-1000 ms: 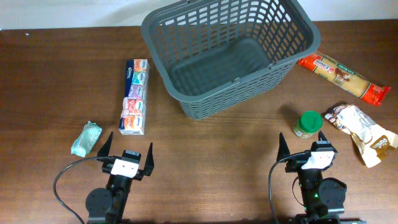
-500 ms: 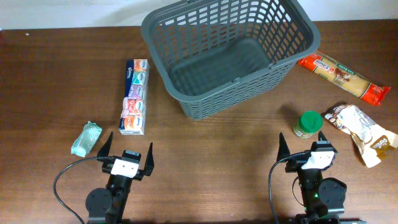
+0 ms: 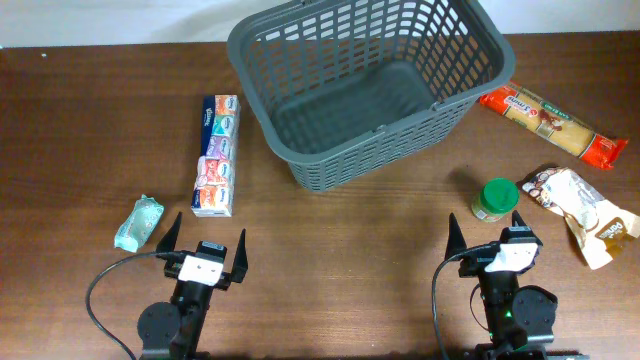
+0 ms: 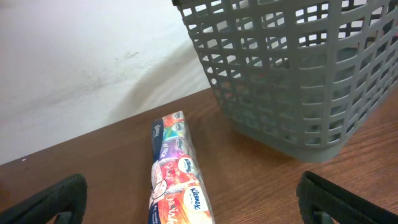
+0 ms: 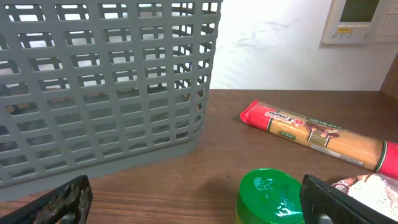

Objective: Pack container

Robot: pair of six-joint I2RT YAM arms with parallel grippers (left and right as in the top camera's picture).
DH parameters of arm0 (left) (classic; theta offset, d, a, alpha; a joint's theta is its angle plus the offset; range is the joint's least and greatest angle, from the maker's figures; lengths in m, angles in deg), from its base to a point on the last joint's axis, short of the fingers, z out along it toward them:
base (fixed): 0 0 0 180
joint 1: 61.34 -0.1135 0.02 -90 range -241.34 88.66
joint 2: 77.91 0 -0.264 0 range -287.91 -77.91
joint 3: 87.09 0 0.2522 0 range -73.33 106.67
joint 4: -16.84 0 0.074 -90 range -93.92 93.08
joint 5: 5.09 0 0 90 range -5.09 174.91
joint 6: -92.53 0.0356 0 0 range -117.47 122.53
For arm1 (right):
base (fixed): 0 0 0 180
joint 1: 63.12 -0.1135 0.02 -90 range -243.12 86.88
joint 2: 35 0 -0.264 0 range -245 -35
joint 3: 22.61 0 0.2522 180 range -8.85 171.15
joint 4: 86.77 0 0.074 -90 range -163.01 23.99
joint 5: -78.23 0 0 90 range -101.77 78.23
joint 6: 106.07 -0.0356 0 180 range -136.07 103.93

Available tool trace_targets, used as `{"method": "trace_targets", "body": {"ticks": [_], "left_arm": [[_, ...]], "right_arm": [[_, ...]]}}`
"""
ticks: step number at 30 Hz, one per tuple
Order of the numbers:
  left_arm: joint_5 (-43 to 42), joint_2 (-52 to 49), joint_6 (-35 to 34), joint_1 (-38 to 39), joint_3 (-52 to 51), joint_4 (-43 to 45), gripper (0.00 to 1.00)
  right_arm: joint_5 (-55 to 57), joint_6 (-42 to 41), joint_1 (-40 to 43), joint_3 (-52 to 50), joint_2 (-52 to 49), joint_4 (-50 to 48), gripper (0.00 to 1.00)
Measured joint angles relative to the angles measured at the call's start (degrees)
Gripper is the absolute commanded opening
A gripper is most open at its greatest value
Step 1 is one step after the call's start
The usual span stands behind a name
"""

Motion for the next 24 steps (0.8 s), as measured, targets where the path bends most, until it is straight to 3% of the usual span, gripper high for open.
{"method": "trace_targets", "body": {"ticks": [6, 15, 24], "left_arm": [[-8.2, 0.0, -0.9, 0.0, 0.0, 1.8, 0.99], [-26.2, 0.0, -16.6, 0.0, 0.0, 4.8, 0.99], [-34.4, 0.0, -20.5, 0.0, 0.0, 0.7, 0.99]], "right_arm": [[0.0, -0.1, 0.0, 0.0, 0.0, 0.0, 0.99], [-0.4, -0.9, 0.0, 0.0, 0.0, 0.0, 0.99], [-2.4, -3.0, 0.0, 0.0, 0.0, 0.0, 0.99]]}}
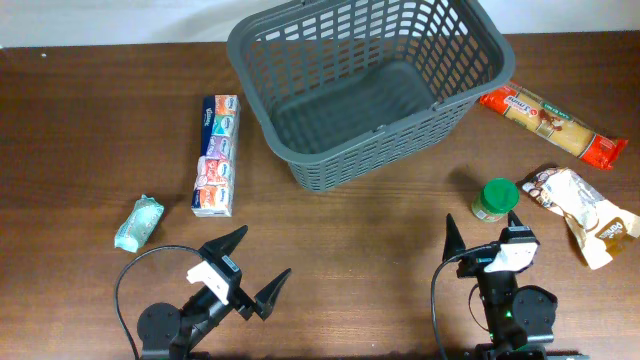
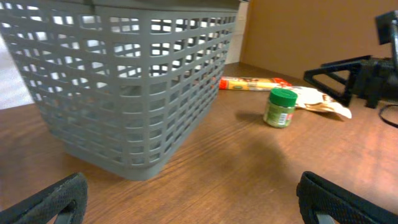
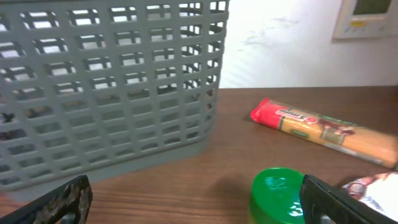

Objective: Pack container
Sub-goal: 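Move both grippers forward toward the grey mesh basket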

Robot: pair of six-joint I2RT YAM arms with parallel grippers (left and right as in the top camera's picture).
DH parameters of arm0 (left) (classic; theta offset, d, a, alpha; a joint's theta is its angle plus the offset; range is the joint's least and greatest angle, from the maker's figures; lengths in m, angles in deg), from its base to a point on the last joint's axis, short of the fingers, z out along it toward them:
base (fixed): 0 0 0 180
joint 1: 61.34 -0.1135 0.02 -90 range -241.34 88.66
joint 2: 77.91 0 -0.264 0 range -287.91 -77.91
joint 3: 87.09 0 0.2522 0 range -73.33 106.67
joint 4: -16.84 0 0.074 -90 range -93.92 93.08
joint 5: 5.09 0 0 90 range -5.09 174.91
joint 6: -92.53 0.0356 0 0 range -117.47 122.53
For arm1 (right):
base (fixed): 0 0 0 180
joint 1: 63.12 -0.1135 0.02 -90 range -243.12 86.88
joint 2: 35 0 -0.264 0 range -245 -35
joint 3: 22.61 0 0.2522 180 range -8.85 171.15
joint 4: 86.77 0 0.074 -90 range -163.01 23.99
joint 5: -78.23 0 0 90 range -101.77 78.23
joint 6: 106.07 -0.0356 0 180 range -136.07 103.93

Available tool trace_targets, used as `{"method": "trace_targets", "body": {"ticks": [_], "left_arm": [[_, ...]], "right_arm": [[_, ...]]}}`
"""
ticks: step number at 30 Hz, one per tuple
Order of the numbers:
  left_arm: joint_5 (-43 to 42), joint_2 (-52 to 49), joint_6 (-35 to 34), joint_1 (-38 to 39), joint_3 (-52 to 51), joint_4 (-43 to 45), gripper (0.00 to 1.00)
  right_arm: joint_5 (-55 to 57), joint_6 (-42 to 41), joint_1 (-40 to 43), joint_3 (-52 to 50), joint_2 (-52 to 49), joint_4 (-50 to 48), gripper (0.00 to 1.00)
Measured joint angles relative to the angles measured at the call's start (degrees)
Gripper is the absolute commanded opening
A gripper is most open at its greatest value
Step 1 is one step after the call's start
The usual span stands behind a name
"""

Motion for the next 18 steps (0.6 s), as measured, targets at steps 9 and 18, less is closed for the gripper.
{"method": "trace_targets", "body": {"ticks": [9, 18], "left_arm": [[-7.7, -0.3, -4.3, 0.0, 1.6, 1.6, 0.99], [-8.0, -14.3, -1.3, 0.0, 20.6, 1.8, 0.99]], "right_arm": [[-7.3, -7.4, 0.0, 3.8, -0.2, 3.9, 0.99], [-7.4, -4.7, 0.0, 27.2, -15.4, 19.8, 0.99]]}}
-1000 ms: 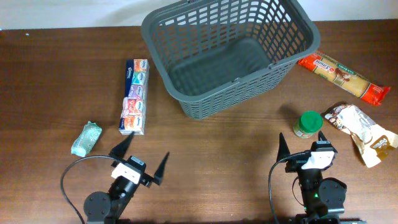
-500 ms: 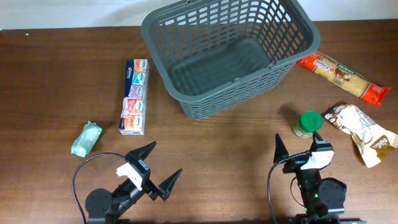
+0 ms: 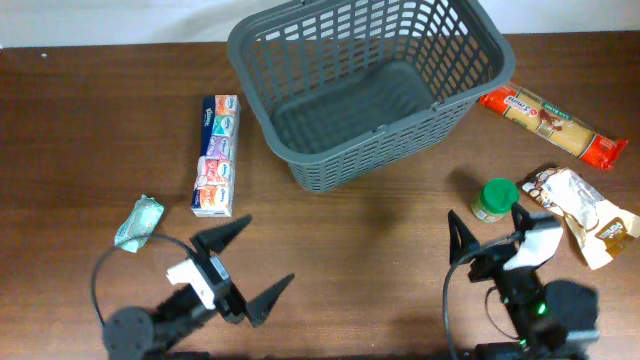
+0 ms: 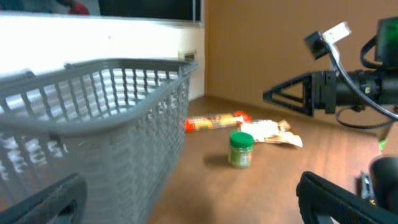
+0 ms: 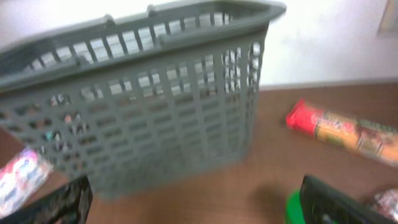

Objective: Pack container

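The empty grey basket (image 3: 365,85) stands at the back middle of the table. A tissue multipack (image 3: 217,155) and a small teal packet (image 3: 138,222) lie to its left. To its right are a pasta packet (image 3: 552,124), a green-lidded jar (image 3: 494,199) and a crumpled snack bag (image 3: 582,211). My left gripper (image 3: 245,262) is open near the front left, turned toward the right, nothing between its fingers. My right gripper (image 3: 487,236) is open just in front of the jar. The jar (image 4: 240,149) and the basket (image 5: 143,106) also show in the wrist views.
The right arm (image 4: 336,87) shows in the left wrist view beyond the jar. The pasta packet (image 5: 342,132) lies right of the basket. Bare wooden tabletop (image 3: 360,250) runs between the two arms.
My left gripper has risen and turned further right; its view now looks across at the jar and the right arm. The right gripper has lifted and shifted slightly right. No object has moved.
Both grippers first rested open at the front edge, facing the basket. The left one then swung to the right, away from the tissue pack. Now both are raised off their rest pose, still open and holding nothing.
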Robot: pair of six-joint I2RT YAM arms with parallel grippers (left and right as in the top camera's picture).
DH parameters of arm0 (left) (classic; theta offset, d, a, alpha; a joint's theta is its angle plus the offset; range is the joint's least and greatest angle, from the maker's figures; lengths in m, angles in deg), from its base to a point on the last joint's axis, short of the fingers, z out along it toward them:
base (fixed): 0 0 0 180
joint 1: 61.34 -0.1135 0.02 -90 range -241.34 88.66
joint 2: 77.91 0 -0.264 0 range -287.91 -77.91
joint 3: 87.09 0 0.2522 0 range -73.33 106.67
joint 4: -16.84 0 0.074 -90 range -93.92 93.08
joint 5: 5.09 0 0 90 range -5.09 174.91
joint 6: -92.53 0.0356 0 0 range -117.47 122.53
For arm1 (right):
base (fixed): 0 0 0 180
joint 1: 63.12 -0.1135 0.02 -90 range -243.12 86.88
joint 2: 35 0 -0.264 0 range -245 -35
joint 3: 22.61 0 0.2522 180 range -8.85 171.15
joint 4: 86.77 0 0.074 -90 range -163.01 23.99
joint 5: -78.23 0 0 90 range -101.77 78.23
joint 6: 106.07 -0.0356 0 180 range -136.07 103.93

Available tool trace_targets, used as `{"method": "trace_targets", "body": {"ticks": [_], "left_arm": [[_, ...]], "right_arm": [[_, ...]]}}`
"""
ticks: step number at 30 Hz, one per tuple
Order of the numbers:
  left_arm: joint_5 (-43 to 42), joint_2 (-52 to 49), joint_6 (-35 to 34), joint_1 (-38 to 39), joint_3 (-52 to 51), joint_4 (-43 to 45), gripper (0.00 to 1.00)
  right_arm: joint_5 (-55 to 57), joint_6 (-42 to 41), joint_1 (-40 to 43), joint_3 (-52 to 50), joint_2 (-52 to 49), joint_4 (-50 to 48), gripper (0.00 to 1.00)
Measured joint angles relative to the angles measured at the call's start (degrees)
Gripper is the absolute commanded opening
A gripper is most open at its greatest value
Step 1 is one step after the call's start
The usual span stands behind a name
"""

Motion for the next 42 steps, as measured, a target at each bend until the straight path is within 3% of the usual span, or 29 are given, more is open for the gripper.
{"method": "trace_targets", "body": {"ticks": [7, 13, 19, 26, 30, 36, 39, 42], "left_arm": [[-0.9, -20.2, 1.3, 1.2, 15.9, -2.9, 0.99], [-9.7, -30.5, 1.3, 4.6, 18.9, 1.9, 0.99], [-18.2, -36.1, 0.3, 8.0, 18.9, 3.4, 0.99], [-17.4, -37.7, -10.7, 15.7, 19.0, 6.1, 1.00], [-6.9, -36.8, -12.6, 25.5, 21.8, -4.9, 1.00], [25.7, -38.0, -11.4, 40.9, 37.2, -38.1, 1.00], [42.0, -40.5, -11.4, 45.2, 46.3, -49.0, 0.99], [52.3, -43.1, -11.6, 46.6, 52.3, -53.7, 1.00]], "right_arm": [[-1.7, 0.8, 0.0, 30.7, -28.7, 20.0, 0.99], [-10.4, 0.8, 0.0, 54.3, -43.6, 37.8, 0.99], [-15.1, 0.8, 0.0, 61.6, -46.7, 43.7, 0.99], [-15.7, 0.8, 0.0, 67.4, -48.0, 45.5, 0.99], [-11.1, 0.1, 0.0, 76.6, -50.4, 52.0, 0.99], [-4.9, -0.2, 0.0, 95.0, -59.7, 64.4, 0.99], [-3.5, -0.3, 0.0, 103.6, -66.3, 68.9, 0.99], [-2.7, 0.2, 0.0, 110.1, -72.6, 72.8, 0.99]]}}
